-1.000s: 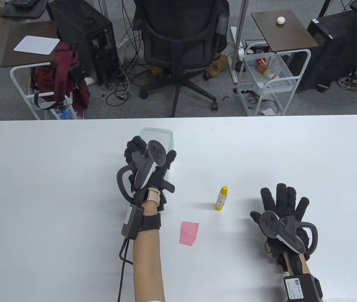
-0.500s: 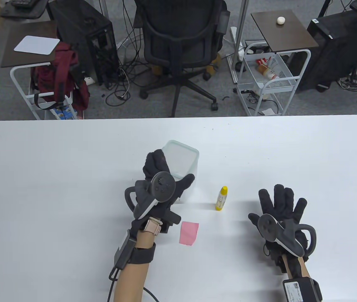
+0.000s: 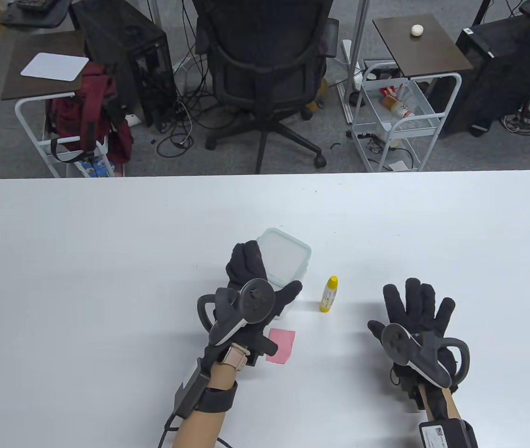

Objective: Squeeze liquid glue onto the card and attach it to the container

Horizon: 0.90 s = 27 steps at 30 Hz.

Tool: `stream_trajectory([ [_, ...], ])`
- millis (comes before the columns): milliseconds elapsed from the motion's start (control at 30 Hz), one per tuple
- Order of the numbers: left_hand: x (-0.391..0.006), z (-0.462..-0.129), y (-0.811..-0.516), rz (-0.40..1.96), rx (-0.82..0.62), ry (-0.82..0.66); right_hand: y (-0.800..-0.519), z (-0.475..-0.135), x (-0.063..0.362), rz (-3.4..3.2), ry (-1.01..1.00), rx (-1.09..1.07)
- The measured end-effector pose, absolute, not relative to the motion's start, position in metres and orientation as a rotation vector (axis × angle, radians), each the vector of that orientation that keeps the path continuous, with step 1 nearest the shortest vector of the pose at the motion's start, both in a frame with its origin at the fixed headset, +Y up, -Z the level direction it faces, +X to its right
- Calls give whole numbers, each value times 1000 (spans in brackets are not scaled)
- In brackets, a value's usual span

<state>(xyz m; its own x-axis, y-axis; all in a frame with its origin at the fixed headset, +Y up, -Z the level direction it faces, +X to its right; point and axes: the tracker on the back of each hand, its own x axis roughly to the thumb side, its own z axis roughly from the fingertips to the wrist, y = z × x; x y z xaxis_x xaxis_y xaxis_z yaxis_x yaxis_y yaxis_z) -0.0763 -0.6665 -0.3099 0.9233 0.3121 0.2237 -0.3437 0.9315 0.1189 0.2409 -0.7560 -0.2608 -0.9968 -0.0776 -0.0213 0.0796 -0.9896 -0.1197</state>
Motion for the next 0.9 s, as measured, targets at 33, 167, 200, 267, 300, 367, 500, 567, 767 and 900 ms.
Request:
stream_trajectory([
  [33,-76,-310,-666,354,141,-217,-757,-261,240,-3058,182,21],
  [167,-77,-309,-666,378,108,-237,-758,-261,235,-3059,171,-2],
  [200,-79,-306,-667,392,117,-249,-757,-260,233,-3064,173,-9],
  [267,-87,-297,-665,434,174,-260,-757,-260,231,-3085,182,-20],
  [300,-92,-292,-664,447,201,-260,-757,-260,230,-3101,187,-27],
  [367,-110,-277,-661,455,243,-235,-756,-260,229,-3146,194,-43],
  [500,-143,-250,-673,507,244,-207,-758,-263,227,-3248,197,-79],
  [567,-159,-240,-686,550,239,-189,-761,-265,224,-3302,183,-106],
  [767,-199,-239,-714,840,207,-89,-767,-271,213,-3455,137,-178],
  [900,-213,-239,-724,971,190,-35,-768,-276,205,-3518,89,-198],
])
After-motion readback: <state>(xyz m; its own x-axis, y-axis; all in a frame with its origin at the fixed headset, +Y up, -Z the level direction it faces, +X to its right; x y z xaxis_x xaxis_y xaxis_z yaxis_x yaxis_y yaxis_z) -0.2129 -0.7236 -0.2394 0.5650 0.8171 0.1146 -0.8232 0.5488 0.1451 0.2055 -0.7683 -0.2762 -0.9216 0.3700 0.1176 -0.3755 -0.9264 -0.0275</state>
